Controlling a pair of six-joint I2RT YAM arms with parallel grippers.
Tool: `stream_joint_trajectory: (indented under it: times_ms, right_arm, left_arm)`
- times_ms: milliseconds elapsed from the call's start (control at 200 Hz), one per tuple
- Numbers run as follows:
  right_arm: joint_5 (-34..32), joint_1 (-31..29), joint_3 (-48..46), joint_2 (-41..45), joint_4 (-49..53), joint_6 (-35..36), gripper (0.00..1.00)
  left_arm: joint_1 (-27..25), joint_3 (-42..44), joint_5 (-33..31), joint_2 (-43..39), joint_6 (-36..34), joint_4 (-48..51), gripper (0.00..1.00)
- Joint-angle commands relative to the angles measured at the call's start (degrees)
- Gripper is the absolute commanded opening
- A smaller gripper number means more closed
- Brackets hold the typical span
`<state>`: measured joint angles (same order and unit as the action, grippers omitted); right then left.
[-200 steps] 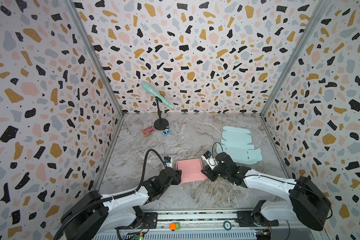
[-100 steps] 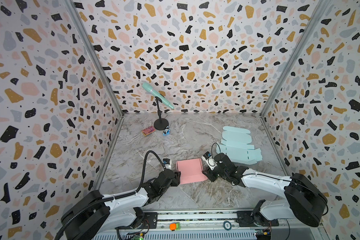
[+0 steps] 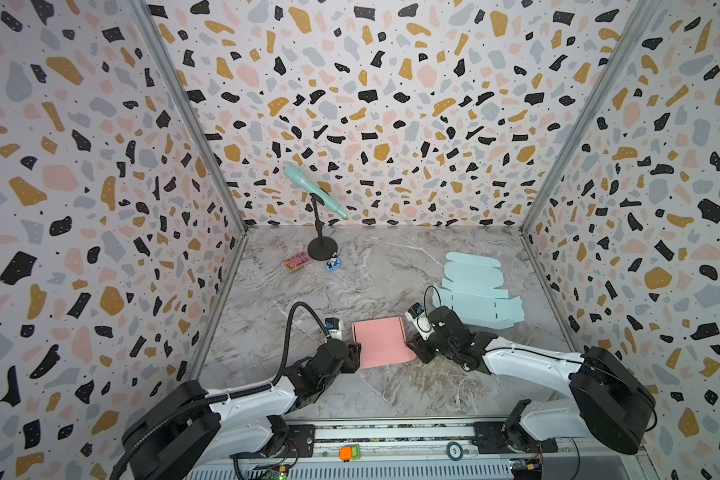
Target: Fold the paper box
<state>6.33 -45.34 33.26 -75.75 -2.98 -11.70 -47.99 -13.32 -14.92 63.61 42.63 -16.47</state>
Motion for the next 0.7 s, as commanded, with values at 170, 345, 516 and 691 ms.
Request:
stream_joint_trajectory:
  times_ms: [170, 345, 516, 691]
  right_arm:
    - [0.1, -0.9, -1.6, 7.2, 3.0, -3.2, 0.43]
    - [1.2, -2.5, -2.6, 7.7, 2.3, -4.7, 0.48]
    - [1.8, -3.3, -3.0, 6.6, 1.2, -5.6, 0.54]
    - [2.2, -3.5, -3.0, 4.9, 0.0, -6.3, 0.6]
  left_arm:
    - [-4.2, -3.7, -6.5, -9.3, -2.8, 10.5, 0.69]
    - [-7.7, -3.6, -7.5, -12.1, -0.5, 12.7, 0.69]
    - [-11.1, -3.3, -7.9, -10.7, 0.9, 11.9, 0.71]
    - [-13.1, -3.5, -8.5, -7.4, 1.4, 9.9, 0.72]
